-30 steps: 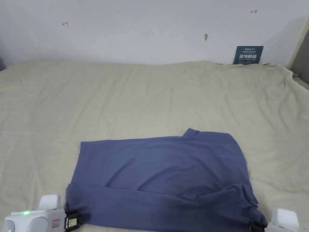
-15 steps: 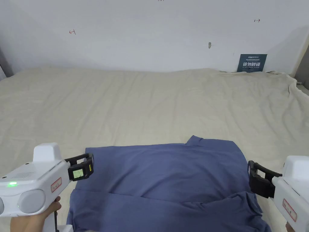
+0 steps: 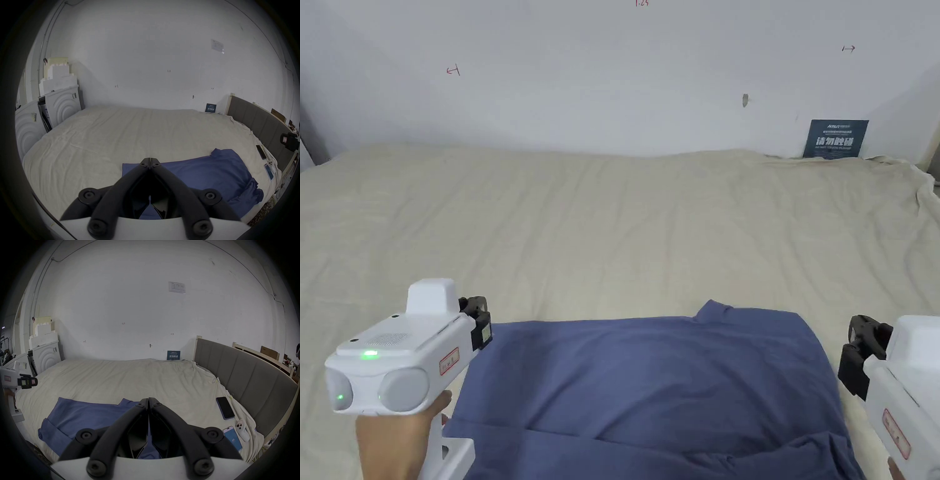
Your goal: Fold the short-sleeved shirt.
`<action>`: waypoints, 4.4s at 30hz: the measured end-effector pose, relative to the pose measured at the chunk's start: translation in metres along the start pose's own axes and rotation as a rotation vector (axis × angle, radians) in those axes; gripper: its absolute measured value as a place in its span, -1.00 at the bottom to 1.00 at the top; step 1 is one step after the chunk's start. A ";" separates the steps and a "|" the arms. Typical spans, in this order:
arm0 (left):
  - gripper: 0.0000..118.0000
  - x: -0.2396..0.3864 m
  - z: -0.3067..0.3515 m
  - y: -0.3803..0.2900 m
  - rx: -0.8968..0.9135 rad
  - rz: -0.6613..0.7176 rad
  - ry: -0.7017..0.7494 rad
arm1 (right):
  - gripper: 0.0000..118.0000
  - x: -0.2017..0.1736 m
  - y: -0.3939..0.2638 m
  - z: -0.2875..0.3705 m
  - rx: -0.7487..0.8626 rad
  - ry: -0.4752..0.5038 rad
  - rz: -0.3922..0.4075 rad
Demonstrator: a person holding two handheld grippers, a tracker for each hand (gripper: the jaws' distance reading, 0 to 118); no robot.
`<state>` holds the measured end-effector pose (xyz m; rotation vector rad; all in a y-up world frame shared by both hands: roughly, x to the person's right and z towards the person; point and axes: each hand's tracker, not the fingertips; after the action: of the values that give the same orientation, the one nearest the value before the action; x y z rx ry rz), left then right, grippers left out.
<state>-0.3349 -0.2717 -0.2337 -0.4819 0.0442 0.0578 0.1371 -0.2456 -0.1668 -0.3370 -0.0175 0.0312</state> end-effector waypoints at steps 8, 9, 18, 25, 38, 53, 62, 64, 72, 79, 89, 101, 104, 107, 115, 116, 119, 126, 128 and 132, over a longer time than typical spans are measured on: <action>-1.00 -0.044 -0.122 0.022 -0.227 0.059 0.001 | -1.00 0.000 0.003 -0.058 -0.040 -0.012 0.002; -0.84 -0.049 -0.139 0.023 -0.269 0.058 0.012 | -1.00 -0.001 0.002 -0.066 -0.047 -0.015 0.002; 0.55 -0.069 -0.236 -0.005 -0.498 -0.012 0.093 | -1.00 0.000 -0.015 -0.113 -0.124 -0.032 0.002; -0.31 -0.072 -0.265 -0.031 -0.630 0.032 0.065 | -1.00 -0.001 -0.023 -0.132 -0.167 -0.027 -0.008; -1.00 -0.054 -0.217 -0.007 -0.462 -0.024 -0.034 | 0.06 0.034 -0.021 -0.236 -0.410 0.042 -0.104; -1.00 -0.049 -0.175 0.006 -0.430 -0.045 -0.061 | -0.10 0.040 -0.077 -0.338 -0.696 0.010 -0.042; -1.00 -0.060 -0.165 0.000 -0.415 -0.011 -0.032 | -0.95 0.031 -0.036 -0.284 -0.590 0.080 0.017; -1.00 -0.059 -0.155 0.001 -0.405 -0.007 -0.020 | -0.95 0.032 -0.023 -0.259 -0.539 0.104 0.012; -1.00 -0.072 -0.099 -0.003 -0.363 0.021 -0.001 | -0.95 0.046 0.007 -0.137 -0.388 0.179 -0.023; -1.00 -0.078 -0.027 -0.022 -0.339 0.040 -0.005 | -0.95 0.063 -0.005 -0.041 -0.334 0.213 -0.064; -1.00 -0.082 0.027 -0.097 -0.415 0.042 0.003 | -0.95 0.072 -0.087 0.022 -0.420 0.196 -0.134; -1.00 -0.085 0.013 -0.172 -0.498 0.035 0.056 | -0.95 0.076 -0.184 0.000 -0.600 0.098 -0.145; -1.00 -0.083 0.012 -0.177 -0.502 0.011 0.068 | -0.95 0.077 -0.192 -0.007 -0.621 0.079 -0.160; -0.68 -0.080 0.012 -0.178 -0.501 -0.001 0.075 | -0.92 0.076 -0.194 -0.006 -0.626 0.068 -0.166; 0.96 -0.070 0.044 -0.129 -0.313 0.044 0.100 | 0.48 0.060 -0.131 0.024 -0.430 0.060 -0.182; 0.96 -0.067 0.050 -0.117 -0.268 0.062 0.086 | 0.48 0.057 -0.118 0.027 -0.390 0.070 -0.174; 0.96 -0.055 0.068 -0.084 -0.144 0.061 0.069 | 0.48 0.040 -0.075 0.042 -0.256 0.082 -0.140; 0.87 -0.021 0.091 -0.047 0.084 -0.016 0.078 | 0.48 0.004 -0.018 0.059 0.005 0.021 -0.005; 0.68 -0.013 0.093 -0.046 0.130 -0.043 0.083 | 0.47 -0.005 -0.013 0.060 0.044 -0.010 0.028; -0.20 -0.003 0.097 -0.049 0.187 -0.054 0.073 | -0.03 -0.014 -0.011 0.061 0.091 -0.026 0.030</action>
<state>-0.3317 -0.2700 -0.1253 -0.2974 0.1072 -0.0172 0.1219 -0.2358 -0.1058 -0.2454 -0.0363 0.0654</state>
